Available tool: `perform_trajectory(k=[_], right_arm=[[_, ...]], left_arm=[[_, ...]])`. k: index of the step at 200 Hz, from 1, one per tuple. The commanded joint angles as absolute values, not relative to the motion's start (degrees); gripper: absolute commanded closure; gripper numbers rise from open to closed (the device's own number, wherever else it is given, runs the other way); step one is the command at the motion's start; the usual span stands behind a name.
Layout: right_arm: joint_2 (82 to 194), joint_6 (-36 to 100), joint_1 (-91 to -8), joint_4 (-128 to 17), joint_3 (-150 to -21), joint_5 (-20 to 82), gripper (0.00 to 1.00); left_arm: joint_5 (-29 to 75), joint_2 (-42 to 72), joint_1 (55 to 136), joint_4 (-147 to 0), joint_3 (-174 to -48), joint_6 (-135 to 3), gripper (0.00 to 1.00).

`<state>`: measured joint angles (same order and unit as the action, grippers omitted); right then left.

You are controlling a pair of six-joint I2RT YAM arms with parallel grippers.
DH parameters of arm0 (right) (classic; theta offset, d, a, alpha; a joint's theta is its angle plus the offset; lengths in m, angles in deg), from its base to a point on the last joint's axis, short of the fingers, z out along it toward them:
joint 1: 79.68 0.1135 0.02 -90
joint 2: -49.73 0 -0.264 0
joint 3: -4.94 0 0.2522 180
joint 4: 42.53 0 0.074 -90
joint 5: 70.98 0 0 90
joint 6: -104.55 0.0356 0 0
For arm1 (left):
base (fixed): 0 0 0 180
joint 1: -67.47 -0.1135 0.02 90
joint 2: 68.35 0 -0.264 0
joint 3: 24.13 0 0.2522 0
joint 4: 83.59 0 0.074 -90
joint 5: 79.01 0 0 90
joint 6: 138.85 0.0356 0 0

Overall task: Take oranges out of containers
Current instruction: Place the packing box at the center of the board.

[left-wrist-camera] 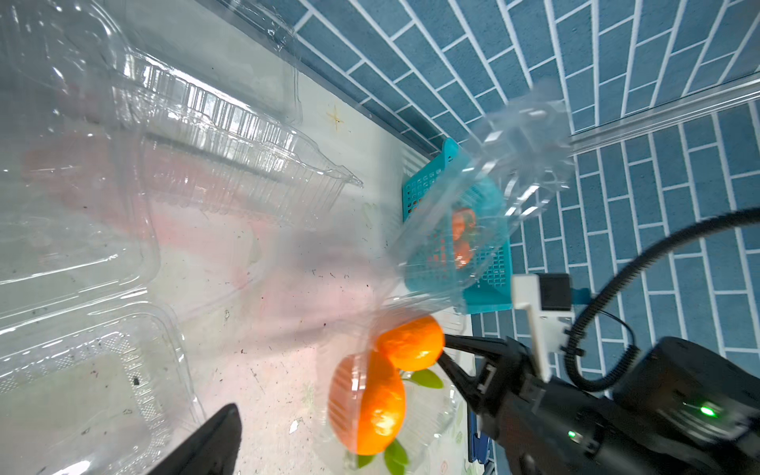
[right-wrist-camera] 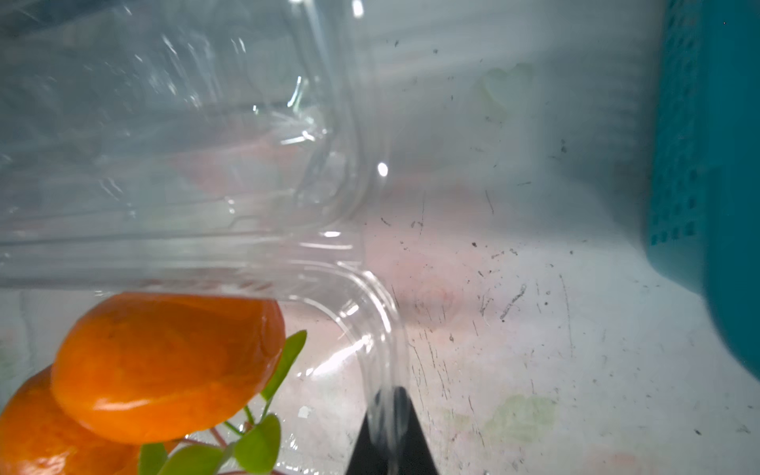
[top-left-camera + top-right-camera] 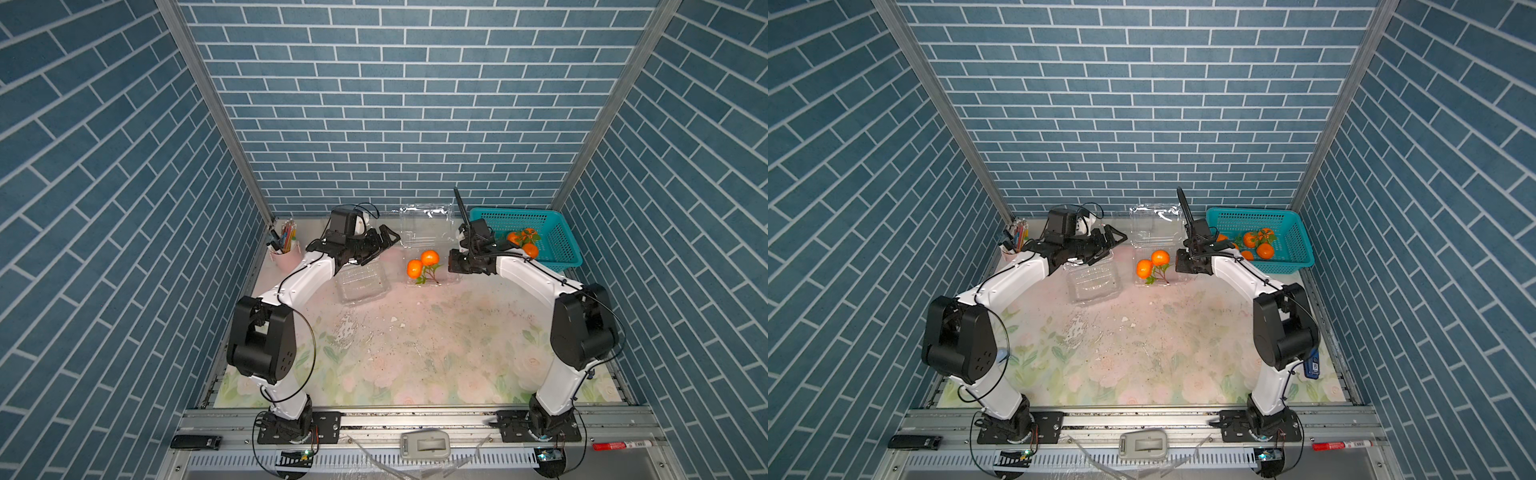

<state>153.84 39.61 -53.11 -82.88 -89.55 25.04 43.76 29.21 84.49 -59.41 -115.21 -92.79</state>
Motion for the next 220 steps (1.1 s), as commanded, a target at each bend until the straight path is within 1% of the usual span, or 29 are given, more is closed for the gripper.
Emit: perform_trajectory(k=[1,52,56,143,189,220], right_arm=[[156.51,35.68,-52.35,-81.88,-91.63,24.38,0.93],[161.57,33.89,-50.66,-81.73,-94.60,24.38,0.93],[162.01,33.77,-50.53,-81.86,-94.95,23.09,0.93],[170.02,33.89,-47.20,-85.23,-102.96,18.84,0.92],[171.40,36.13,-45.17,-85.50,-104.22,18.84,0.92],[172.26,40.14,-44.30,-86.17,-105.34,18.82,0.91]], left_arm=[[44.53,28.28,83.91,-60.56,-114.62,-93.13,0.01],[45.61,29.34,83.64,-61.92,-114.01,-94.72,0.01],[45.62,29.32,83.60,-62.04,-113.92,-94.82,0.01],[46.15,29.29,83.12,-62.52,-113.83,-95.35,0.01],[46.58,29.19,82.94,-62.85,-113.73,-95.94,0.01],[46.67,29.16,82.94,-63.08,-113.56,-96.02,0.01]])
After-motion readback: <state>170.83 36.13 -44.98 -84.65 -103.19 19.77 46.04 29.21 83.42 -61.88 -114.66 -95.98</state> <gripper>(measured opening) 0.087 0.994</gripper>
